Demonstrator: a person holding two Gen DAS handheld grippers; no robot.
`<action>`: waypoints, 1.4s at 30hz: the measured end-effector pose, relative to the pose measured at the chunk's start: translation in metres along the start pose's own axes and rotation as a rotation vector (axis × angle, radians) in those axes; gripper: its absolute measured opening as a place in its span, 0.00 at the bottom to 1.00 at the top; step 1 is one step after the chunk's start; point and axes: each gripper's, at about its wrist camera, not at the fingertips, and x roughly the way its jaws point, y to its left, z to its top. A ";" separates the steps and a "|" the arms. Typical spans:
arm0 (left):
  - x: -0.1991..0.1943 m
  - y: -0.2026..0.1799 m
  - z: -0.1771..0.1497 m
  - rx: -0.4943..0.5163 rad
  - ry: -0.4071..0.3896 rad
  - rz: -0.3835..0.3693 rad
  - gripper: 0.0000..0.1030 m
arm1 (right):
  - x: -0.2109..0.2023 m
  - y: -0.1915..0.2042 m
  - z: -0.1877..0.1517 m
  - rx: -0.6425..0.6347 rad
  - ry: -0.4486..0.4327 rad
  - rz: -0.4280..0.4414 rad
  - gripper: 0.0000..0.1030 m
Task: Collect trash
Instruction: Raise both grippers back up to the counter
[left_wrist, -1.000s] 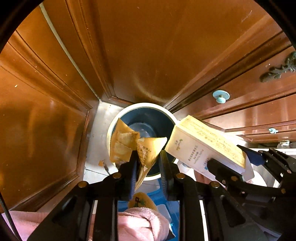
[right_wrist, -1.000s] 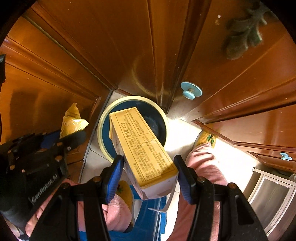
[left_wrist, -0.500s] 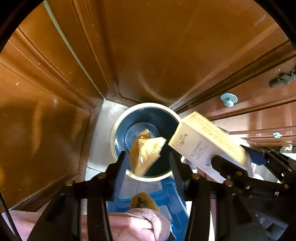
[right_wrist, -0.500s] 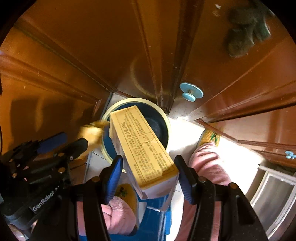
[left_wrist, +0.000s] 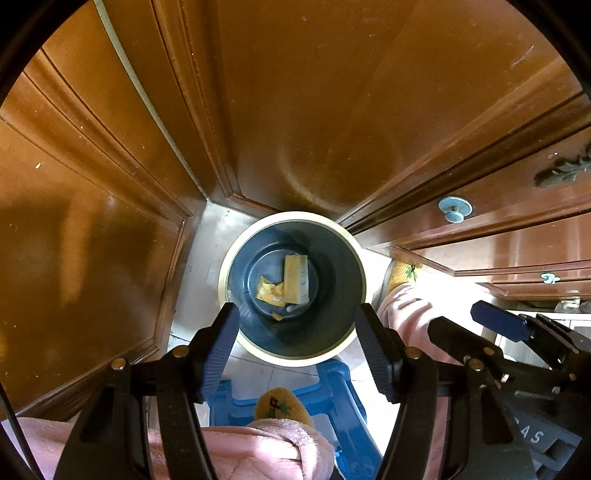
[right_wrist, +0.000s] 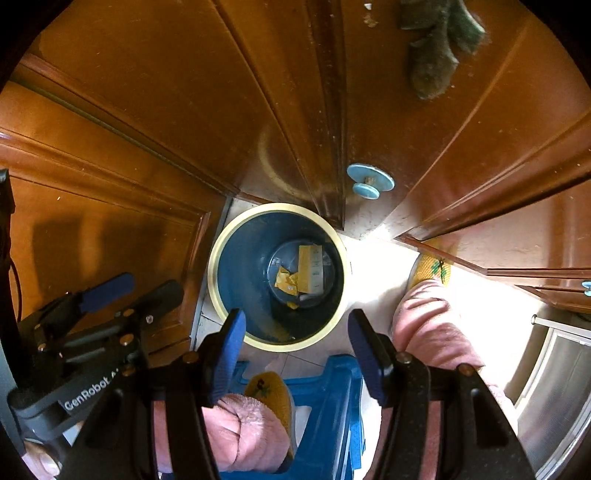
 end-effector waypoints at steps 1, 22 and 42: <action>-0.001 0.000 0.000 0.000 -0.002 -0.002 0.62 | -0.001 0.000 0.000 -0.005 0.000 0.000 0.57; -0.094 -0.012 -0.009 0.059 -0.196 -0.054 0.62 | -0.135 0.037 -0.043 -0.247 -0.322 -0.018 0.57; -0.334 -0.067 0.040 0.295 -0.527 -0.102 0.69 | -0.329 0.008 -0.055 -0.172 -0.735 0.032 0.56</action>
